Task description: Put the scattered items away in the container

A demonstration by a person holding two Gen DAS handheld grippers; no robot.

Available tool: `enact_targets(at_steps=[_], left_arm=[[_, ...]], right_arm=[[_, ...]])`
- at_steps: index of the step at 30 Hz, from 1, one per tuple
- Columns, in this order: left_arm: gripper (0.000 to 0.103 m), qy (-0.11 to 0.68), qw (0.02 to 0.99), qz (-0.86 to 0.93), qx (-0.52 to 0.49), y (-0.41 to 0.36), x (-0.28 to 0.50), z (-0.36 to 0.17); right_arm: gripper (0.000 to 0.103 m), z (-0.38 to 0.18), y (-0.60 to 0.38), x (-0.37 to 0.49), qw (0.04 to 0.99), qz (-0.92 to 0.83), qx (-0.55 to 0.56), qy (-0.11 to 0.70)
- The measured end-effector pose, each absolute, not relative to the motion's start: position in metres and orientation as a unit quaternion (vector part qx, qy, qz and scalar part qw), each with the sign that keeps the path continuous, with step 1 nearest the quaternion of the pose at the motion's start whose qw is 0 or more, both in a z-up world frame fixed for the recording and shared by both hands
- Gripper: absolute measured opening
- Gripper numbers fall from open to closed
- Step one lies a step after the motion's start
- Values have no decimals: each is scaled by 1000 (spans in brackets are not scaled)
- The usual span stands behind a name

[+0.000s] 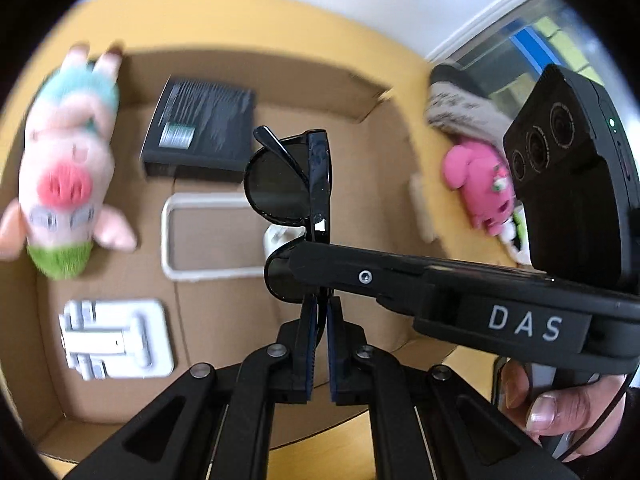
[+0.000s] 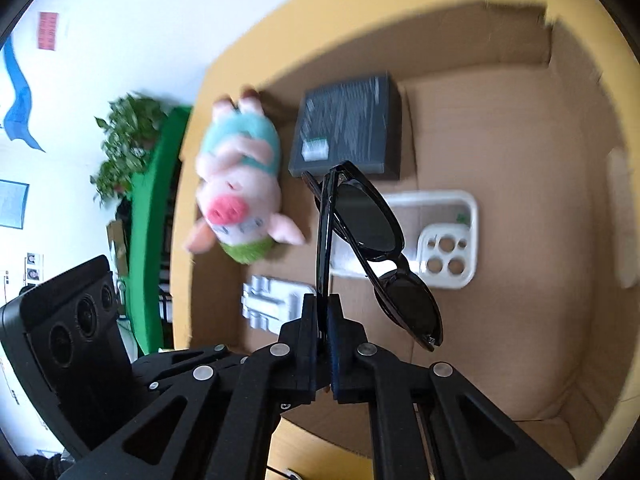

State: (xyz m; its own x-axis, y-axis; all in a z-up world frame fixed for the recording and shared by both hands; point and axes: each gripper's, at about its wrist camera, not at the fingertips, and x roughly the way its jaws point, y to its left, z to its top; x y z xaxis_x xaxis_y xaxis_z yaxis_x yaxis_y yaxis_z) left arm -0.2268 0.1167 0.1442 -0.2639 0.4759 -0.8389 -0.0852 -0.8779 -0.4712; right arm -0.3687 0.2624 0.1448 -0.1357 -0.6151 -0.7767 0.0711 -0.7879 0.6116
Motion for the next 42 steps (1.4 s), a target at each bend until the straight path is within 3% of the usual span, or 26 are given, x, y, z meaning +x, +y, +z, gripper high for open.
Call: enact_targets(at_steps=[6,14,25,34,35,37,38,39,42], left_arm=[[4,-174,197,791,-552,125,-250,170],[4,-180,207,780,-562,133,-304,160],[4,-158,199,751,-610,163,-379,95],[4,-163,180,740,-627,182,-400,52],[4,-165,178,742,-624,181,-398,52],[4,-173,173,745,-621,177,-396,52],[4,-177,171,746,-619,174,-394,54],[4,-177,169,750,-615,170,-393,57],[4,-176,161,767,-596,157,-391,69]], right_arm=[[5,181,283,-387,238,-746,580,-226],[5,176,312,-434,226,-736,578,-271],[5,106,362,-499,162,-703,611,-326],[9,90,375,-522,111,-715,636,-267],[11,96,373,-522,110,-724,634,-250],[27,112,372,-517,112,-743,622,-218],[42,123,370,-515,113,-757,613,-197],[48,134,366,-512,117,-772,600,-173],[45,154,352,-498,138,-805,568,-102]])
